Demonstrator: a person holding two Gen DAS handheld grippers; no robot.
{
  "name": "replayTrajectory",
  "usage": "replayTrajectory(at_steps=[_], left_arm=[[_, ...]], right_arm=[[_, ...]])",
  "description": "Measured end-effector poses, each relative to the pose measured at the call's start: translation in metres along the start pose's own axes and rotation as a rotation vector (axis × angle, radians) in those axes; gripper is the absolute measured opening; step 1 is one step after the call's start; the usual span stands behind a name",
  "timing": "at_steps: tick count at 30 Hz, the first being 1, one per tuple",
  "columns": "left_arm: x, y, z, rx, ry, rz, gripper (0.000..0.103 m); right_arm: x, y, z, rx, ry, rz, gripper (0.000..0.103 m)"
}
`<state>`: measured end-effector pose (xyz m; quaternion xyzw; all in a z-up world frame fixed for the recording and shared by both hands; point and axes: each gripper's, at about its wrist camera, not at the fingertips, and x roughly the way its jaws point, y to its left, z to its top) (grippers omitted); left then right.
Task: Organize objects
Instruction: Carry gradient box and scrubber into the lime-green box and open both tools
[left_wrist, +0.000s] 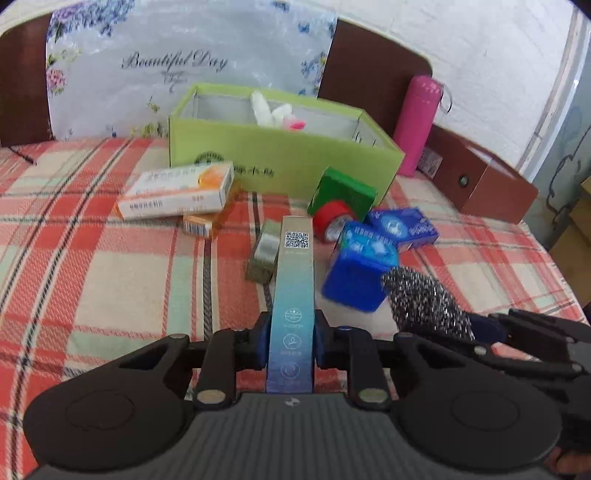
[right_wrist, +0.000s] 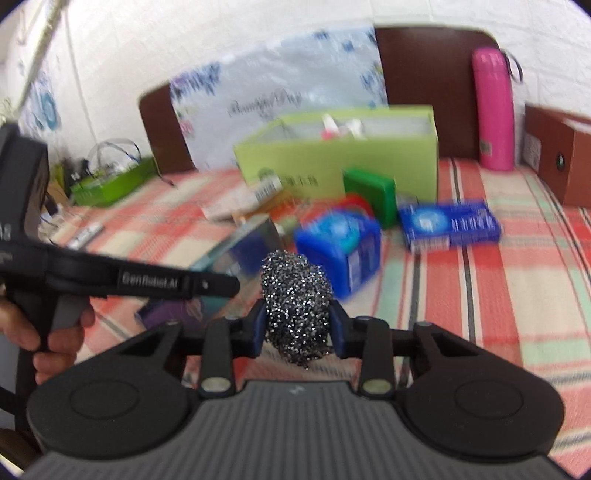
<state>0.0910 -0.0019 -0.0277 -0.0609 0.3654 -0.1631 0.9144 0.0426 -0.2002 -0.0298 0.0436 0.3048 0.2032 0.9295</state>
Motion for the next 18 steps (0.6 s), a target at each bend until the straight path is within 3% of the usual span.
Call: replayTrajectory(at_steps=[10, 14, 18], left_arm=[[-0.021, 0.006, 0.081, -0.010, -0.142, -0.046, 0.023], [-0.008, 0.006, 0.120, 0.022, -0.184, -0.023, 0.023], [0.021, 0.013, 0.158, -0.008, -0.180, -0.023, 0.023]], right_arm=[[0.005, -0.010, 0.084, -0.085, -0.139, -0.043, 0.034], [0.025, -0.022, 0.112, -0.090, -0.171, -0.087, 0.034], [0.053, -0.040, 0.138, -0.071, -0.185, -0.122, 0.034]])
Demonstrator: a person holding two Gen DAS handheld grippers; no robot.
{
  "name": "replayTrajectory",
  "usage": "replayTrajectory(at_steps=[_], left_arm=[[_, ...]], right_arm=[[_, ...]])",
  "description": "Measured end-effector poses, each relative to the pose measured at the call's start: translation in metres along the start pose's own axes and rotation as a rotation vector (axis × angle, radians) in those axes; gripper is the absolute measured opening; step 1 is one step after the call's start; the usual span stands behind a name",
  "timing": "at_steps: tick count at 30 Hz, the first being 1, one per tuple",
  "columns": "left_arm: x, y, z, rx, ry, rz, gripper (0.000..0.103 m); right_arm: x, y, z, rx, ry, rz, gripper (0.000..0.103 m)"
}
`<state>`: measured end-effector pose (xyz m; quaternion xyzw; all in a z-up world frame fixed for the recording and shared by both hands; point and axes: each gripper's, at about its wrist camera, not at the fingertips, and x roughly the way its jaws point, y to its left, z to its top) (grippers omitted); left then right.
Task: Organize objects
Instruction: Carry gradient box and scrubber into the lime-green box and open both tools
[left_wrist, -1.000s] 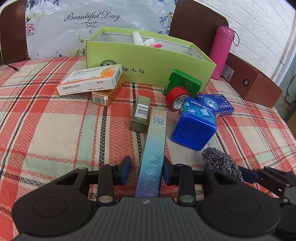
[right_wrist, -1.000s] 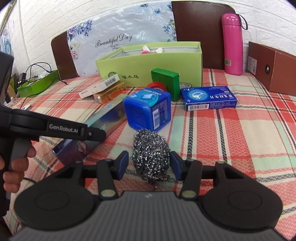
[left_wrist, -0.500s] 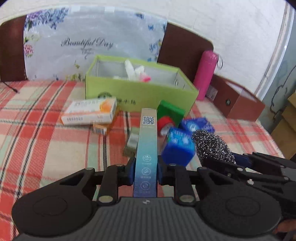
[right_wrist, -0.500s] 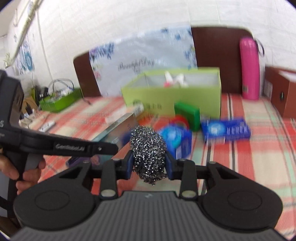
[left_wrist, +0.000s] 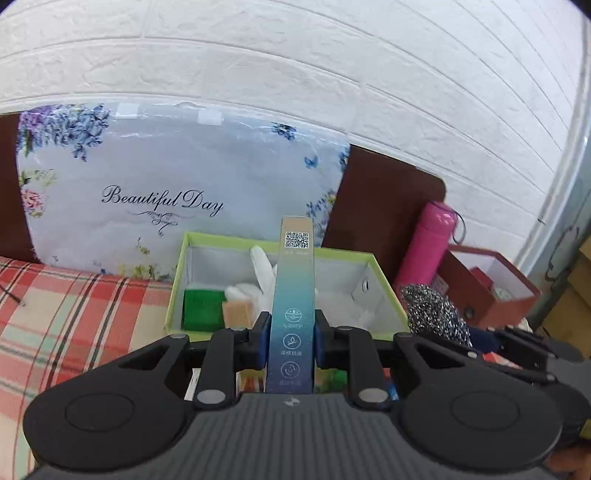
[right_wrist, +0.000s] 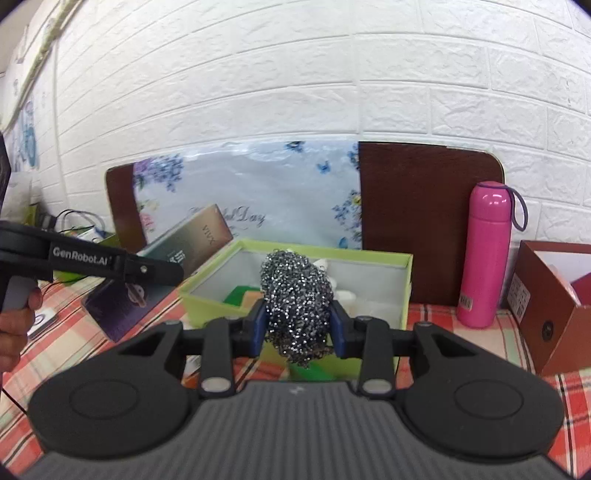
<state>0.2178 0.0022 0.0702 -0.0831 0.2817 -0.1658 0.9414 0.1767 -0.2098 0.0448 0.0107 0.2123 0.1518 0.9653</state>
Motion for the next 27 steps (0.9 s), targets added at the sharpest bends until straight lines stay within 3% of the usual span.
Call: replayTrajectory(at_steps=[6, 12, 14, 15, 17, 23, 27], left_arm=[[0.059, 0.007, 0.029, -0.025, 0.013, 0.017, 0.023], [0.102, 0.013, 0.036, -0.011, 0.042, 0.034, 0.023], [0.111, 0.016, 0.030, 0.004, 0.039, 0.041, 0.026], [0.115, 0.017, 0.027, 0.019, 0.044, 0.057, 0.045], [0.117, 0.020, 0.020, 0.043, 0.041, 0.100, 0.071], [0.103, 0.026, 0.012, 0.061, 0.041, 0.136, 0.072], [0.086, 0.016, 0.010, 0.075, 0.048, 0.165, 0.072]], right_arm=[[0.056, -0.020, 0.015, 0.015, 0.001, -0.038, 0.034], [0.104, -0.026, 0.013, 0.032, 0.005, -0.047, 0.036], [0.121, -0.023, 0.007, 0.021, 0.031, -0.041, 0.045], [0.128, -0.021, 0.002, 0.005, 0.050, -0.032, 0.061], [0.136, -0.015, -0.010, -0.038, 0.072, -0.067, 0.075], [0.124, -0.009, -0.024, -0.061, 0.058, -0.098, 0.097], [0.099, -0.008, -0.014, -0.047, 0.012, -0.105, 0.102]])
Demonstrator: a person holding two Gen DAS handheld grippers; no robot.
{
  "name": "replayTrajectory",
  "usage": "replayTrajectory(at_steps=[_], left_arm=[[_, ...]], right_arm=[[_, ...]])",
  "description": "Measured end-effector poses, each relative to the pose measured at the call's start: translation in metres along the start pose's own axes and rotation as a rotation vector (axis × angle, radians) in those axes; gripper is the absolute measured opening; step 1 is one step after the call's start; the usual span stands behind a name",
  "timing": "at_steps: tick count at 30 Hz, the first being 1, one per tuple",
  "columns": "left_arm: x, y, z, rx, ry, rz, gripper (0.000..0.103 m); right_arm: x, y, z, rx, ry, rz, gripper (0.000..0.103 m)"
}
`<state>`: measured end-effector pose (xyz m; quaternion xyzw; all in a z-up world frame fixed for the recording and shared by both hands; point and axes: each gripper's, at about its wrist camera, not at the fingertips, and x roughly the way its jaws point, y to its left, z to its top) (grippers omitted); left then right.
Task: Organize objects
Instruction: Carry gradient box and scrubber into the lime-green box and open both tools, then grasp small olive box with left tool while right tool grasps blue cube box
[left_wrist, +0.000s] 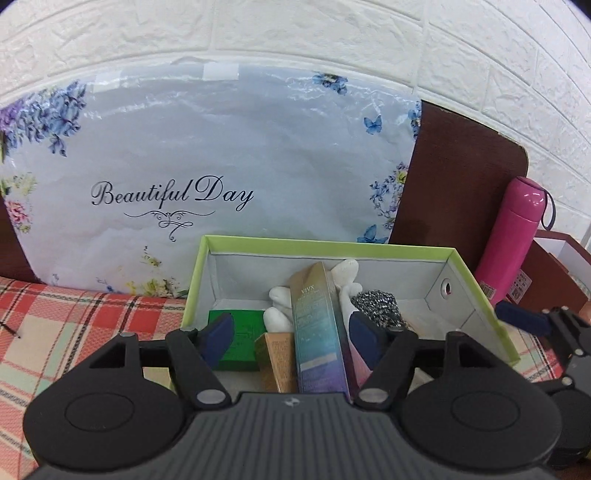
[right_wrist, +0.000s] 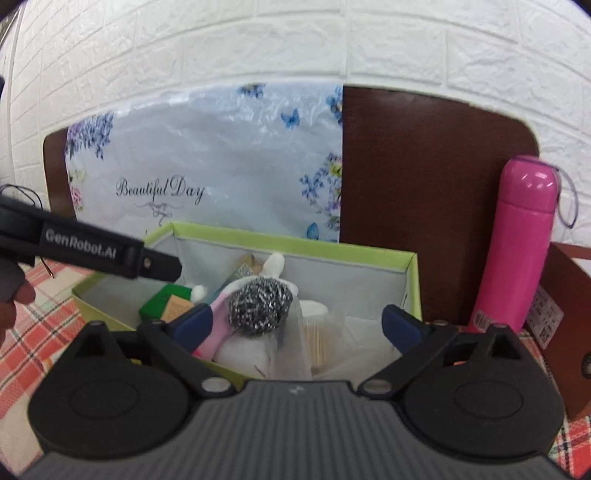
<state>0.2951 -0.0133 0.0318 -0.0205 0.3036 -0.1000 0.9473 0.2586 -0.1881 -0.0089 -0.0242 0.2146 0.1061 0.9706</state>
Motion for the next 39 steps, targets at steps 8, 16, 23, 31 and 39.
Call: replayTrajectory(at_steps=[8, 16, 23, 31, 39], left_arm=[[-0.049, -0.011, -0.013, -0.036, -0.002, -0.030, 0.072], [-0.103, -0.009, -0.057, -0.071, -0.011, -0.047, 0.072], [-0.113, 0.004, -0.118, -0.144, 0.084, -0.059, 0.072], [-0.115, 0.022, -0.158, -0.181, 0.154, -0.045, 0.070], [-0.115, 0.016, -0.153, -0.127, 0.106, -0.101, 0.068]], right_arm=[[-0.063, 0.002, 0.006, 0.015, -0.053, 0.027, 0.103], [-0.128, 0.005, -0.033, 0.077, -0.031, 0.095, 0.103], [-0.147, 0.011, -0.099, 0.134, 0.094, 0.154, 0.103], [-0.123, 0.026, -0.115, -0.040, 0.109, 0.187, 0.103], [-0.087, 0.030, -0.106, -0.124, 0.107, 0.260, 0.073]])
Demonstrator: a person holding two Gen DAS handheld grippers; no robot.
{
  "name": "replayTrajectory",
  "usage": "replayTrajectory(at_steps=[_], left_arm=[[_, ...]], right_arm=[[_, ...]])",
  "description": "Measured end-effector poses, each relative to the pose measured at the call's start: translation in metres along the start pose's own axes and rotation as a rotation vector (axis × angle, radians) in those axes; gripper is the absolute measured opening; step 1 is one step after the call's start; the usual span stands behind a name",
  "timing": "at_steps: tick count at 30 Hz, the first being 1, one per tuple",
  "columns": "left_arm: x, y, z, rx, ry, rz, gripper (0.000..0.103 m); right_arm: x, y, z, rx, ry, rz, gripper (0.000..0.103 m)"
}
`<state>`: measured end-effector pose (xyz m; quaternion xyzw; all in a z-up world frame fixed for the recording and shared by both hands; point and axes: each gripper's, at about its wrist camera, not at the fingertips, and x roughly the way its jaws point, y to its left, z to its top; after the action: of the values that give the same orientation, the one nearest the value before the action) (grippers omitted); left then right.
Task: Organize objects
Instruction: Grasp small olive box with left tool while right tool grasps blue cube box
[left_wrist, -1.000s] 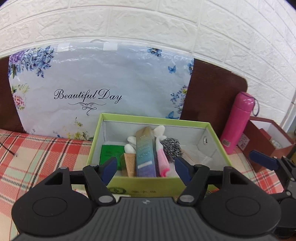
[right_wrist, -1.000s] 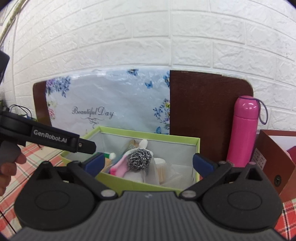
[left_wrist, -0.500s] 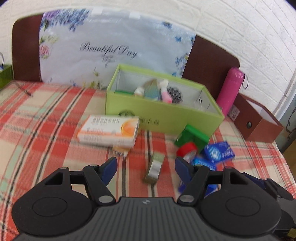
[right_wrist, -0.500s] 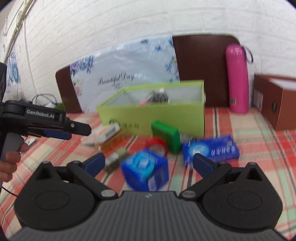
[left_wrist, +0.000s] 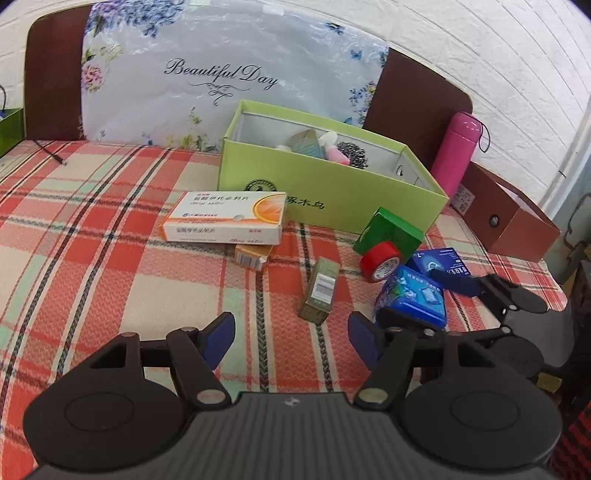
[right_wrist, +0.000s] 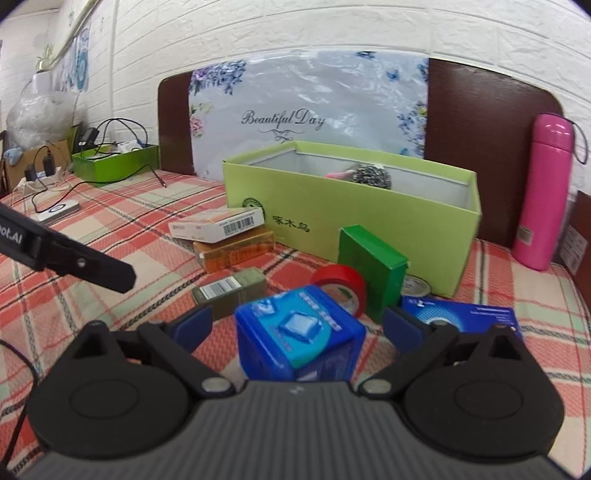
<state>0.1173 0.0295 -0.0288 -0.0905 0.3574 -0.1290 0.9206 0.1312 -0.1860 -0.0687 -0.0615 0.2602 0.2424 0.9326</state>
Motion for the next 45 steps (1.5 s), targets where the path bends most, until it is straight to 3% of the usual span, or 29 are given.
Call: replayTrajectory(at_steps=[6, 7, 10, 12, 15, 18, 23, 27, 29, 35, 45], left_arm=[[0.036, -0.015, 0.008, 0.029, 0.029, -0.030, 0.053], [0.044, -0.018, 0.009, 0.029, 0.038, -0.024, 0.053], [0.068, -0.025, 0.010, 0.040, 0.069, -0.015, 0.039], [0.078, -0.029, 0.009, 0.057, 0.072, 0.008, 0.037], [0.080, -0.032, 0.006, 0.102, 0.056, 0.040, 0.024], [0.068, -0.027, 0.002, 0.079, 0.075, 0.023, 0.023], [0.035, -0.021, -0.022, 0.102, 0.104, 0.022, 0.023], [0.021, -0.017, -0.034, 0.064, 0.105, 0.008, 0.026], [0.022, -0.018, -0.034, 0.055, 0.100, 0.007, 0.030], [0.028, -0.022, -0.028, 0.069, 0.097, 0.008, 0.030], [0.032, -0.023, -0.029, 0.086, 0.093, 0.016, 0.030]], right_arm=[[-0.027, -0.002, -0.015, 0.187, 0.019, -0.084, 0.073], [-0.034, -0.001, -0.018, 0.222, 0.022, -0.098, 0.073], [-0.054, 0.003, -0.027, 0.301, 0.035, -0.132, 0.073], [-0.065, 0.007, -0.030, 0.344, 0.052, -0.149, 0.073], [-0.077, 0.016, -0.032, 0.391, 0.084, -0.122, 0.074], [-0.081, 0.022, -0.034, 0.373, 0.091, -0.056, 0.075], [-0.078, 0.039, -0.039, 0.237, 0.113, -0.063, 0.075], [-0.077, 0.048, -0.042, 0.158, 0.116, -0.078, 0.075], [-0.076, 0.049, -0.042, 0.153, 0.118, -0.083, 0.075], [-0.081, 0.048, -0.041, 0.133, 0.107, -0.099, 0.075], [-0.077, 0.046, -0.041, 0.154, 0.109, -0.100, 0.059]])
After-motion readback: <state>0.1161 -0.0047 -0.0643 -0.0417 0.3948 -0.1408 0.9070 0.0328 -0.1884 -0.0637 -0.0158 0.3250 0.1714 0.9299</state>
